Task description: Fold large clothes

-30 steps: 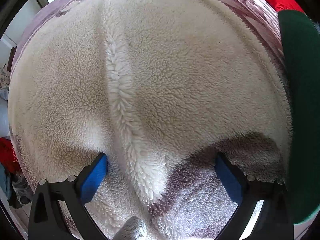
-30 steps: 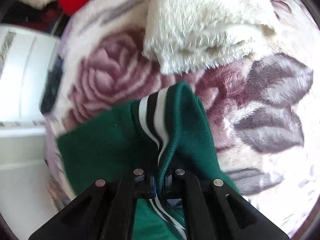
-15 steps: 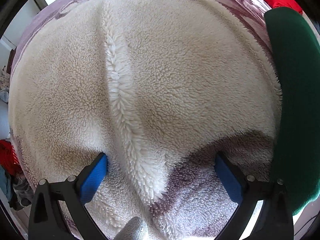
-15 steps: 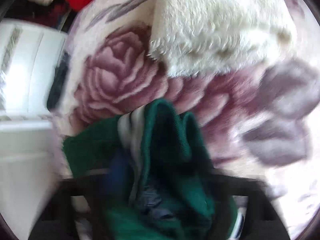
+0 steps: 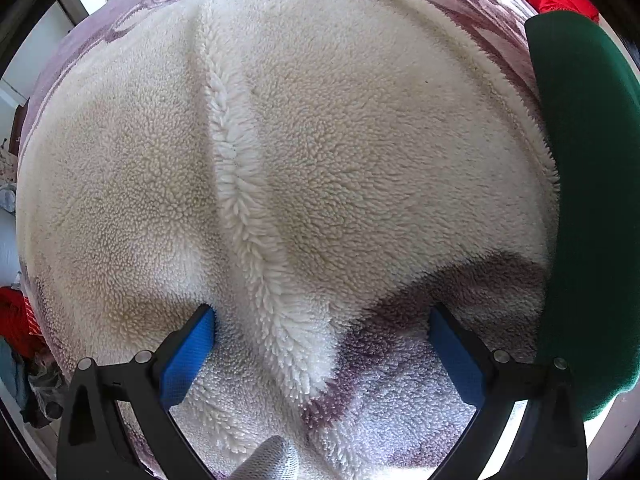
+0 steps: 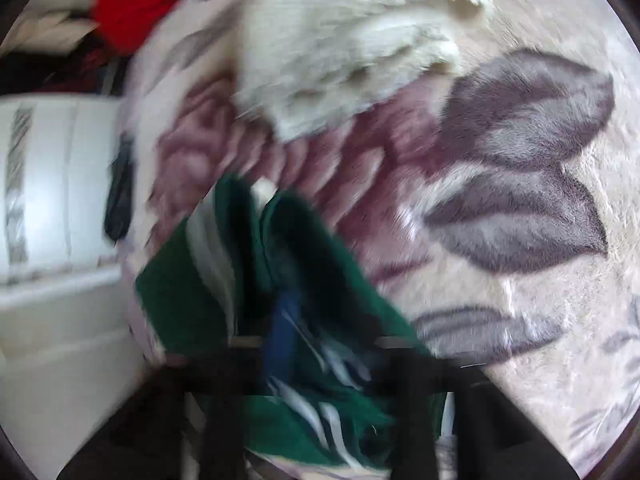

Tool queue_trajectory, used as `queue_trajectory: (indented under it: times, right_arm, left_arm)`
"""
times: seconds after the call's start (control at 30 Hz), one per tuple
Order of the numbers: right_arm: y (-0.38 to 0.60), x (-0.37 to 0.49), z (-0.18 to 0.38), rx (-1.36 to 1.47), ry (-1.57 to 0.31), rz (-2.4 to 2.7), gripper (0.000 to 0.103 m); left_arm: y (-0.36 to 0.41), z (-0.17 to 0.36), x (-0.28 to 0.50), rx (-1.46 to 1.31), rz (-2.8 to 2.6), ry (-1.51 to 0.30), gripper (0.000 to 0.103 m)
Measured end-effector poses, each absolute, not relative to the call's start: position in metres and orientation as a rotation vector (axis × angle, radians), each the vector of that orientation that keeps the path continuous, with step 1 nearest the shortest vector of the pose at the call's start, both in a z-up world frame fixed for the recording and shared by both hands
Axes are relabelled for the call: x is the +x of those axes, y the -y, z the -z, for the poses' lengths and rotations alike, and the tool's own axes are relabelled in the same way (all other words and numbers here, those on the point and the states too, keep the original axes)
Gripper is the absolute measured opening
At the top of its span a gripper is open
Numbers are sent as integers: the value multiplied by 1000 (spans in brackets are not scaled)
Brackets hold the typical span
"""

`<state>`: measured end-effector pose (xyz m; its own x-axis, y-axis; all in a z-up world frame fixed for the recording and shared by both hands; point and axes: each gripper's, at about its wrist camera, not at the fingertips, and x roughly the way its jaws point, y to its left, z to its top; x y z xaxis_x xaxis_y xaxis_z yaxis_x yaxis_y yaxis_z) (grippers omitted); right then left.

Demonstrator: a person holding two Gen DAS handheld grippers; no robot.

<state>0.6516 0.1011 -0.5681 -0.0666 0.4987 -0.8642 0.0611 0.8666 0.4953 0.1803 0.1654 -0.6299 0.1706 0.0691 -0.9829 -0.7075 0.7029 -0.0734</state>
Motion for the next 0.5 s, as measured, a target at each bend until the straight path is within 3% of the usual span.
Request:
queue_trajectory:
  times: [0.03, 0.07, 0.2, 0.3, 0.4, 0.43, 0.47, 0.5]
  right_arm:
    - [-98, 642, 566, 441, -1605, -387, 93]
    - [-93, 629, 568, 454, -1614, -407, 94]
    - [-86, 598, 602, 514, -1701, -472, 94]
    - [-89, 585, 614, 614, -1664, -531, 94]
    - [-113, 576, 614, 447, -1627, -559, 93]
    - [-123, 571, 607, 392, -1582, -580, 69]
    - [-128, 564, 604, 367, -1561, -597, 18]
    - [-138, 555, 598, 300, -1560, -583, 13]
  left_arm:
    - [-167, 629, 182, -603, -603, -1295, 103]
    - [-166, 629, 183, -602, -607, -1296, 103]
    - [-165, 631, 187, -597, -613, -1306, 103]
    - [-163, 634, 191, -595, -608, -1316, 103]
    - [-162, 633, 197, -576, -604, -1332, 103]
    - [-161, 631, 199, -565, -604, -1336, 103]
    - [-159, 627, 201, -553, -605, -1337, 103]
    - [-158, 620, 203, -542, -604, -1334, 103]
